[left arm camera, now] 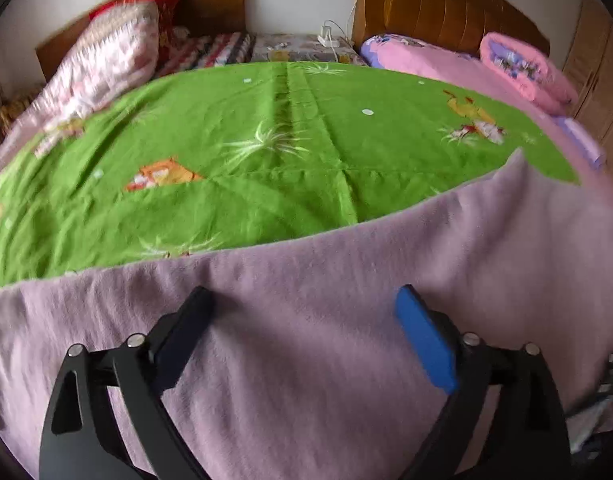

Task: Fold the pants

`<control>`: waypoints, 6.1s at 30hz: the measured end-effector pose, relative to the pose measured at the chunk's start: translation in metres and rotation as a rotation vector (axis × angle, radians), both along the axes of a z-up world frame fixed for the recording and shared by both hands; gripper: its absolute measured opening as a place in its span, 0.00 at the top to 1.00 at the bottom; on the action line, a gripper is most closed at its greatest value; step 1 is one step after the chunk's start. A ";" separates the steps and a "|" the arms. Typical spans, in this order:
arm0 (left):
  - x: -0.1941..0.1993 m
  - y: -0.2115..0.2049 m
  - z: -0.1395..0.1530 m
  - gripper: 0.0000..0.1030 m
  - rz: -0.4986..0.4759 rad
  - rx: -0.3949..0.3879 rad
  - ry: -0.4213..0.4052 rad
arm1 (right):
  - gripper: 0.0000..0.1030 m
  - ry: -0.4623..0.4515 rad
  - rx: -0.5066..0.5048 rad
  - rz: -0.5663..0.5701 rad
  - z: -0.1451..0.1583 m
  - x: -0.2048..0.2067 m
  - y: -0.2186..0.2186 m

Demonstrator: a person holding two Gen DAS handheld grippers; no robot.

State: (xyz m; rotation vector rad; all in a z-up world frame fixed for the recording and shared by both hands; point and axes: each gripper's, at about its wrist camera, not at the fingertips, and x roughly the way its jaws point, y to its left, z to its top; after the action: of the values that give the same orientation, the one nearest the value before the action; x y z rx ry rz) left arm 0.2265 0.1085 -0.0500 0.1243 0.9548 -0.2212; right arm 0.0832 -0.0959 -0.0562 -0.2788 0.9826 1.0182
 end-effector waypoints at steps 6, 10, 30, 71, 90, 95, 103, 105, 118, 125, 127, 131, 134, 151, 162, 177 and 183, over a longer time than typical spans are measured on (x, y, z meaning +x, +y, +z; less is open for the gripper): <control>-0.001 0.002 0.019 0.12 0.110 0.011 -0.087 | 0.59 -0.086 0.040 -0.074 0.043 0.037 -0.031; -0.012 0.026 0.049 0.07 0.211 -0.036 -0.166 | 0.50 -0.207 0.047 -0.144 0.058 0.097 -0.025; 0.020 0.196 0.000 0.01 0.600 -0.098 0.010 | 0.18 -0.107 -0.015 -0.302 0.012 0.181 0.007; -0.091 -0.134 0.000 0.02 -0.174 -0.071 -0.013 | 0.18 -0.075 0.015 -0.955 0.004 -0.060 -0.289; -0.124 0.105 0.016 0.02 0.494 -0.081 -0.060 | 0.14 -0.284 -0.053 -0.076 0.057 0.092 0.131; -0.135 0.147 0.012 0.02 0.578 -0.075 -0.057 | 0.14 -0.239 -0.033 0.026 0.045 0.099 0.212; -0.130 0.144 0.002 0.01 0.541 0.029 -0.084 | 0.13 -0.118 -0.080 0.042 0.003 0.123 0.223; -0.130 0.148 0.001 0.01 0.539 0.011 -0.087 | 0.13 -0.150 -0.080 0.062 0.002 0.120 0.220; -0.145 0.166 0.016 0.02 0.613 -0.095 -0.115 | 0.13 -0.232 -0.084 0.042 0.022 0.125 0.243; -0.192 0.300 0.017 0.06 0.851 -0.670 -0.193 | 0.08 -0.222 -0.066 0.034 -0.002 0.131 0.246; -0.193 0.327 0.006 0.20 0.876 -0.766 -0.178 | 0.08 -0.224 -0.068 0.037 -0.002 0.131 0.248; -0.176 0.340 -0.005 0.25 0.863 -0.852 -0.144 | 0.06 -0.205 -0.053 0.041 -0.003 0.135 0.248; -0.159 0.340 -0.019 0.27 0.884 -0.878 -0.081 | 0.06 -0.213 -0.059 0.039 -0.004 0.133 0.250; -0.160 0.327 -0.040 0.31 0.880 -0.994 -0.032 | 0.05 -0.217 -0.064 0.039 -0.006 0.132 0.253; -0.138 0.370 -0.055 0.62 0.854 -1.094 -0.131 | 0.04 -0.208 -0.058 0.040 -0.006 0.134 0.252; -0.146 0.116 0.184 0.83 0.302 -0.399 -0.558 | 0.08 -0.325 0.086 -0.149 0.073 0.113 0.151; -0.148 -0.057 0.116 0.83 -0.063 -0.124 -0.434 | 0.06 -0.317 0.216 -0.660 0.104 0.121 -0.042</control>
State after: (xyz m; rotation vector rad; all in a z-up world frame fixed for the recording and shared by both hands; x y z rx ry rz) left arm 0.0786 0.0515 0.0662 0.0837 0.5042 -0.2968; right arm 0.2038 -0.1382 0.0479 0.0689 0.6005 0.4475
